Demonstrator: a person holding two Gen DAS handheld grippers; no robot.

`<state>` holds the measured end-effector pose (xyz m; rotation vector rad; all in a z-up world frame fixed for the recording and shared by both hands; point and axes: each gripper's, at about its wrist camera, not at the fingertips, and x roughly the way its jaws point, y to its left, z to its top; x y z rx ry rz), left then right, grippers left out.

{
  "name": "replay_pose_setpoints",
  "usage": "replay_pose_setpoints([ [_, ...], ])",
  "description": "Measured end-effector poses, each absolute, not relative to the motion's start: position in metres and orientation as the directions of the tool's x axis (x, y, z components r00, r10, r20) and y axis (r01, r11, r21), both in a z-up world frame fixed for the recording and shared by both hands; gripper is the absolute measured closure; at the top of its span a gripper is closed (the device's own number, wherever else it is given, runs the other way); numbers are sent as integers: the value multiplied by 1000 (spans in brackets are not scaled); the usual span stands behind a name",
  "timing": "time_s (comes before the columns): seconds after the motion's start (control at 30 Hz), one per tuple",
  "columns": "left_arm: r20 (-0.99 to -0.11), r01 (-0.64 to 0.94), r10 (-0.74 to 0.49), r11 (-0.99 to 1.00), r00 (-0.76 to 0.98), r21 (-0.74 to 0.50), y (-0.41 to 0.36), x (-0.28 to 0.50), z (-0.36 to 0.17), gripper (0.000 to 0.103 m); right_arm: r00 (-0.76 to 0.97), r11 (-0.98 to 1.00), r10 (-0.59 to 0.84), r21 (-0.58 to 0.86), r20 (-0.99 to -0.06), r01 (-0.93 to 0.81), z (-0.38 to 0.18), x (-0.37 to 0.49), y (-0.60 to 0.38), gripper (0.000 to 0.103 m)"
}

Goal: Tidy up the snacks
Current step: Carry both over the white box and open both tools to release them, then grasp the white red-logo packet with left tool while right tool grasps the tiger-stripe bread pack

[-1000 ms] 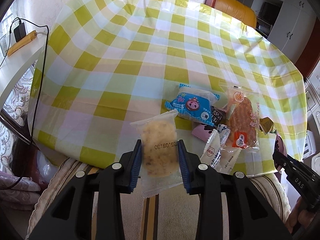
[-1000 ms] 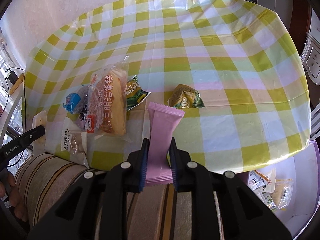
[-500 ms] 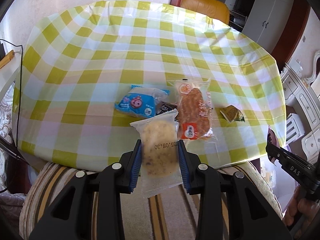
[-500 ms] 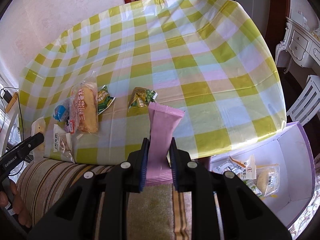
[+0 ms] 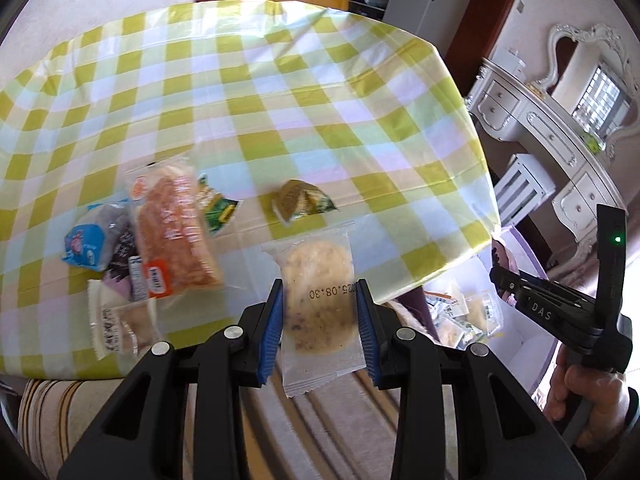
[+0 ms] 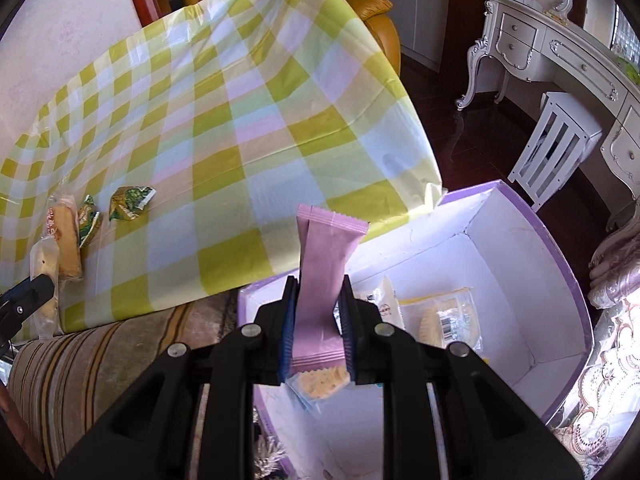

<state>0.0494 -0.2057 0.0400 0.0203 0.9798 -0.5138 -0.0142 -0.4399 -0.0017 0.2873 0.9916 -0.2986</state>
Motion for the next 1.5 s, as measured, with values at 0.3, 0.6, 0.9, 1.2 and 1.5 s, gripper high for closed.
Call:
replay_pose_setpoints([
  [0.3, -841, 639, -505, 716, 195, -281, -307, 28, 14, 69, 425, 875, -175, 58, -888, 480, -33, -50, -485, 83],
  [0.6, -897, 781, -442, 551, -25, -293, -383, -2, -18, 69, 314, 837, -193, 11, -930, 546, -73, -80, -508, 83],
  [0.9, -913, 808, -390, 494, -123, -320, -400, -11, -38, 47, 229, 799, -199, -23, -953, 601, -96, -95, -519, 52],
  [1.2, -891, 800, -452, 518, -44, -302, -385, -8, -19, 31, 270, 813, -215, -19, -939, 581, -75, -79, -510, 34],
  [1.5, -878, 741, -468, 624, 99, -249, -335, 8, 0, 30, 360, 855, -199, 18, -911, 519, -39, -49, -480, 27],
])
